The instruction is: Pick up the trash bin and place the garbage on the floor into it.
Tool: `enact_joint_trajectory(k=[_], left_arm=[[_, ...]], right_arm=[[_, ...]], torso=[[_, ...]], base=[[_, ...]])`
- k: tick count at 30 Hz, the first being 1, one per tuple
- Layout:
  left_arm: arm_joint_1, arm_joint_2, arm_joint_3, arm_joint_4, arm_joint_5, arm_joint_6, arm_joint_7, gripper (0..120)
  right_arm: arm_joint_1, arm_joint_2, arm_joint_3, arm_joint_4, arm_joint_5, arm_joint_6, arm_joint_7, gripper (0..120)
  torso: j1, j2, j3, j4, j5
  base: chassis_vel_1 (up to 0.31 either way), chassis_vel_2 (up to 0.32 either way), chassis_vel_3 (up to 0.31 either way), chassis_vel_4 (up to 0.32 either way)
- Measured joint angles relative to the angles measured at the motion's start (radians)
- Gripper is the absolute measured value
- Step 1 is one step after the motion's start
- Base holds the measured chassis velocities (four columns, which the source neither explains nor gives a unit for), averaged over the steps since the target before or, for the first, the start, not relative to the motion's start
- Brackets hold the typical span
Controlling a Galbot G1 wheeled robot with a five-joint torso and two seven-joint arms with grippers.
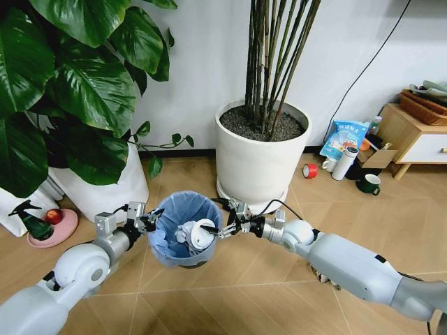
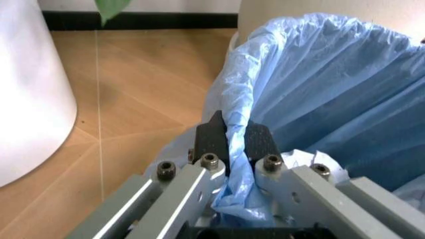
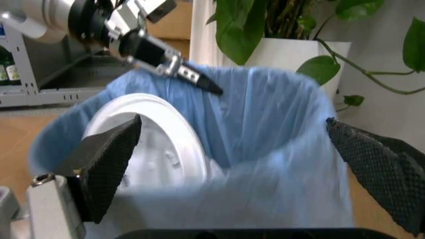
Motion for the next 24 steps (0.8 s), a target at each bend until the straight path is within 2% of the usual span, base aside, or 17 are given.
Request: enact_joint_trajectory(k=[10,14,24], left_arm=[[0.01,0.003,-0.032,0.001,-0.013,0.001,-0.003,0],[0.011,0.005,-0.034,0.001,-0.016,0.001,0.001,0],[0.002,0.003,-0.025,0.005,-0.021,0.002,0.0,0]], right_arm=[[-0.069,-0.012,0.084,-0.007,-0.024,0.006,-0.005,100],[-0.132,-0.033,0.172,-0.012,-0.041,0.007,-0.006,100],[-0.231,-0.058,0.283,0.0,-0.063,0.011,-0.018,100]], torso=[[0.0,0.0,0.0,0.0001,0.0001],[0.0,0.0,0.0,-0.0001,0.0001],[0.0,0.0,0.0,0.0001,0.0001]], base=[[0.0,0.0,0.0,0.0],[0.0,0.0,0.0,0.0],[0.0,0.0,0.0,0.0]])
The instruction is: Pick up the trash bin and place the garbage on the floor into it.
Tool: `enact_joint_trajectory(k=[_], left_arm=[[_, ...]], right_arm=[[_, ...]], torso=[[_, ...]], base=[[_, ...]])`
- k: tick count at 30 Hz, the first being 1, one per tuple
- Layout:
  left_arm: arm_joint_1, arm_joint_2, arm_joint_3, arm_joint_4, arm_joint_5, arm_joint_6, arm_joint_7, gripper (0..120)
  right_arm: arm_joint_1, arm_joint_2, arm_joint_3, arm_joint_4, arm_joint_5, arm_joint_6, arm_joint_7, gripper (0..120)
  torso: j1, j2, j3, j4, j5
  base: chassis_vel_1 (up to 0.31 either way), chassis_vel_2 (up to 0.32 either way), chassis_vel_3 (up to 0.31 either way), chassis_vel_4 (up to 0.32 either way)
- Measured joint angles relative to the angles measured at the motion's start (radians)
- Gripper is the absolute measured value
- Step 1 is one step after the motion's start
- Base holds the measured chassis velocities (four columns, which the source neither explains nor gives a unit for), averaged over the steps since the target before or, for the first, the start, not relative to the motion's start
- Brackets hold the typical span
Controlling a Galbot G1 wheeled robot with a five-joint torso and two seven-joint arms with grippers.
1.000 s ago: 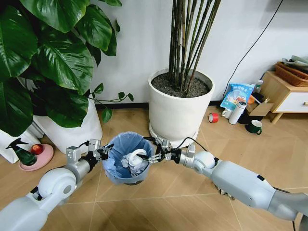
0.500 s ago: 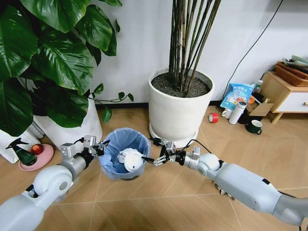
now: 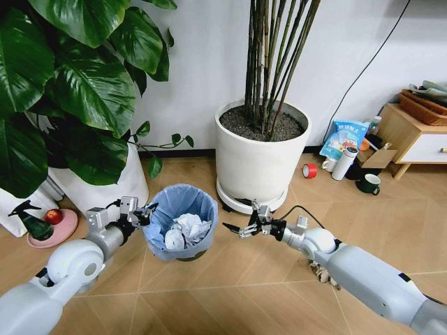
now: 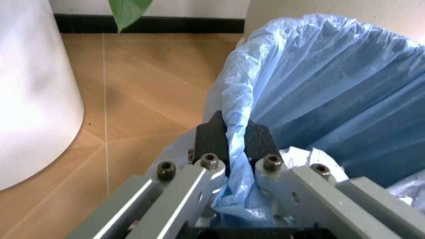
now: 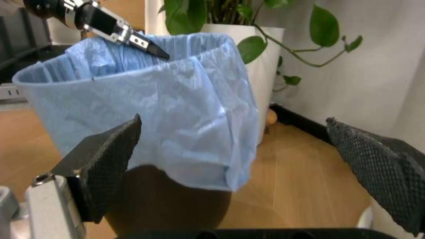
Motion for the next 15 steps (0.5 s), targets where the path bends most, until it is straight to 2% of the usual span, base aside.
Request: enact_joint_trajectory(k=[11,15], left_arm=[[0.016,0.002,-0.014,-0.005,-0.002,0.001,-0.002,0],[0.023,0.0,-0.017,-0.008,0.001,0.001,-0.002,0]], right_arm=[[-0.109,-0.037,0.117,0.02,-0.025,0.007,-0.015,100],[-0.177,-0.052,0.202,0.005,-0.038,0.004,-0.01,100]], torso=[[0.0,0.0,0.0,0.0,-0.0002],[0.0,0.0,0.0,0.0,-0.0001]], base=[[0.0,0.0,0.0,0.0],[0.0,0.0,0.0,0.0]])
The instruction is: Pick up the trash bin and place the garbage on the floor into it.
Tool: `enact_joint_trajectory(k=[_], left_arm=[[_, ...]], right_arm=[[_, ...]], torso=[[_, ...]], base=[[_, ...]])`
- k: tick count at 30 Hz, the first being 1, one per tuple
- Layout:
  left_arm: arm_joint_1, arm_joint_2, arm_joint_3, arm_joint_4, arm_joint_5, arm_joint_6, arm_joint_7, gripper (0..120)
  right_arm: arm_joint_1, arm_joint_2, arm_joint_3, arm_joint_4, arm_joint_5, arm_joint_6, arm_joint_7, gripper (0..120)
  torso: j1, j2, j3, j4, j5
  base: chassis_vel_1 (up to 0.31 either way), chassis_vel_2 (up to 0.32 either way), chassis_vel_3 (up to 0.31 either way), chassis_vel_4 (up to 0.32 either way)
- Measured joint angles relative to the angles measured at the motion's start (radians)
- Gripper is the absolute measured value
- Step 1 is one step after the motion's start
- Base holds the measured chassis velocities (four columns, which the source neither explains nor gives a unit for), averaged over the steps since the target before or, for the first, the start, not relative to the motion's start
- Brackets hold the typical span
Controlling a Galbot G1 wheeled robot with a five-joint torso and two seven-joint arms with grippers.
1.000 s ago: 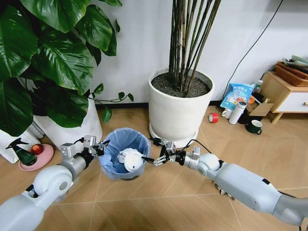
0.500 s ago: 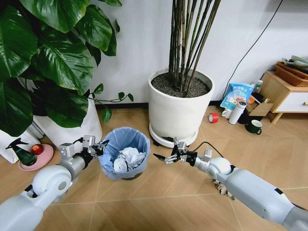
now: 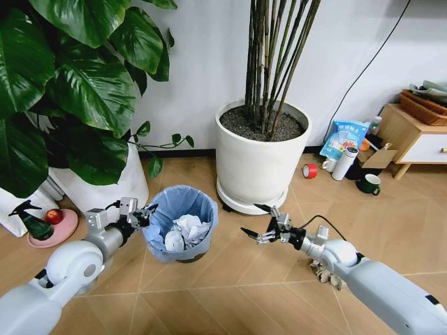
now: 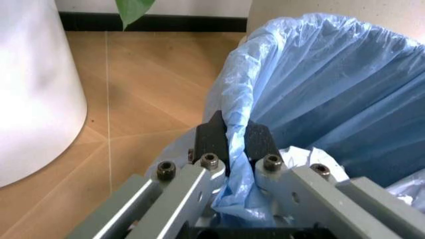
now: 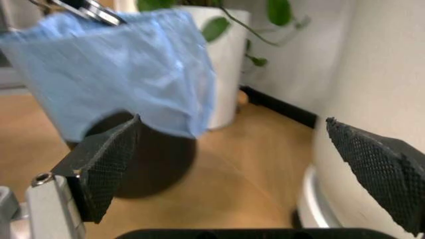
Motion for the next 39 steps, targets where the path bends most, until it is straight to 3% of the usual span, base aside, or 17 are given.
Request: enact_joint_trajectory(k=[3,6,8,13,24,32,39], left_arm=[[0.001,0.0,0.0,0.0,0.001,0.0,0.0,0],[0.006,0.001,-0.004,-0.003,0.003,0.0,0.001,0],[0.006,0.001,-0.005,-0.003,0.003,0.0,0.001,0],[0.007,0.006,-0.013,-0.005,0.003,0.0,0.006,0],[0.009,0.006,-0.015,-0.008,0.002,-0.002,0.013,0],[0.013,0.011,-0.028,-0.012,-0.001,-0.002,0.014,0],[0.031,0.015,-0.051,-0.018,-0.006,-0.002,0.013,0]], right_arm=[[-0.02,-0.005,0.025,-0.006,-0.005,-0.002,0.005,100],[-0.145,-0.028,0.172,-0.037,-0.04,-0.025,0.042,100],[-0.156,-0.029,0.184,-0.04,-0.045,-0.027,0.043,100],[-0.309,-0.033,0.341,-0.066,-0.105,-0.053,0.076,100],[-0.536,0.036,0.558,-0.055,-0.144,-0.133,0.296,100],[-0.545,0.088,0.572,-0.089,-0.195,-0.176,0.388,100],[-0.452,0.128,0.5,-0.234,-0.214,-0.185,0.397,100]], torso=[[0.0,0.0,0.0,-0.0001,0.0],[0.0,0.0,0.0,0.0001,0.0001],[0.0,0.0,0.0,0.0001,0.0],[0.0,0.0,0.0,-0.0001,0.0],[0.0,0.0,0.0,-0.0002,-0.0001],[0.0,0.0,0.0,0.0,-0.0001],[0.0,0.0,0.0,0.0001,-0.0002]], base=[[0.0,0.0,0.0,0.0],[0.0,0.0,0.0,0.0],[0.0,0.0,0.0,0.0],[0.0,0.0,0.0,0.0],[0.0,0.0,0.0,0.0],[0.0,0.0,0.0,0.0],[0.0,0.0,0.0,0.0]])
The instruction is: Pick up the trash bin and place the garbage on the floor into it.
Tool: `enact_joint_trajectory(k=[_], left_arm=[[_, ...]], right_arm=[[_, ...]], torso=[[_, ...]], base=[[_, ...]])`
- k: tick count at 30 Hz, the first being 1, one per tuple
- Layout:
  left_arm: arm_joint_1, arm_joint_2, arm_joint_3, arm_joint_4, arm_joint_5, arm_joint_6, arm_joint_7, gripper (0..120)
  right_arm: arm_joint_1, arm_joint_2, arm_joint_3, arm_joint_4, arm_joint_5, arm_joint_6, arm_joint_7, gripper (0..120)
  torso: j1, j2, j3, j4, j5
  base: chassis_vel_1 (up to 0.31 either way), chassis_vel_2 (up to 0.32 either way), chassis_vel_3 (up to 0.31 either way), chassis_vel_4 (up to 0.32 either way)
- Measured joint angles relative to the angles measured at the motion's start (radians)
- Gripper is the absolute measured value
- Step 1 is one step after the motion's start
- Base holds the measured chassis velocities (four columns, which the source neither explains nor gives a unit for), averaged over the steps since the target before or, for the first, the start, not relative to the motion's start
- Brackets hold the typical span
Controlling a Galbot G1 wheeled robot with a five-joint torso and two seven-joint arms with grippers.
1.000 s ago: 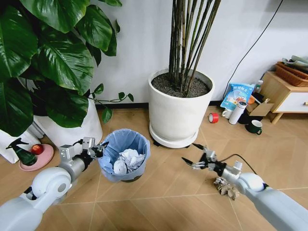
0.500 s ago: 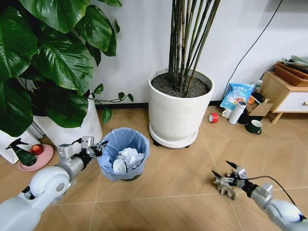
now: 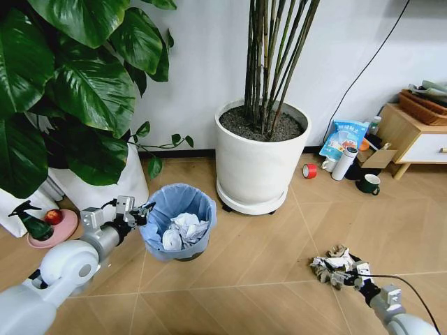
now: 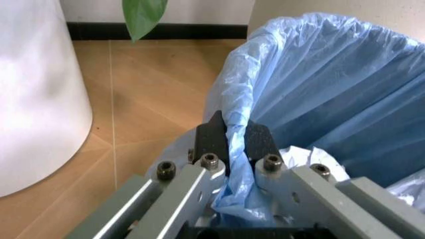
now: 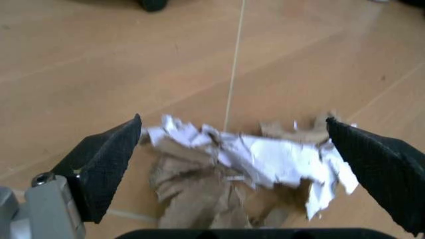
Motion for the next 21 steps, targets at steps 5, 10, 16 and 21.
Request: enact_joint_trajectory(k=[5,10,16,21], left_arm=[[0.012,-0.002,-0.013,-0.004,0.0,0.0,-0.004,0],[0.023,-0.007,-0.02,-0.009,0.0,0.0,-0.01,0],[0.022,-0.008,-0.021,-0.009,-0.002,0.001,-0.015,0],[0.019,-0.01,-0.022,-0.007,-0.006,0.001,-0.02,0]], right_arm=[[0.058,0.021,-0.036,-0.075,-0.002,0.001,0.0,100],[0.129,0.047,-0.074,-0.151,-0.007,0.002,-0.001,100],[0.208,0.069,-0.12,-0.221,-0.008,-0.002,-0.001,100],[0.247,0.083,-0.154,-0.266,-0.008,-0.013,0.002,100]], torso=[[0.0,0.0,0.0,-0.0001,0.0002],[0.0,0.0,0.0,0.0,0.0001],[0.0,0.0,0.0,0.0,0.0001],[0.0,0.0,0.0,-0.0002,0.0]], base=[[0.0,0.0,0.0,0.0],[0.0,0.0,0.0,0.0],[0.0,0.0,0.0,0.0],[0.0,0.0,0.0,0.0]])
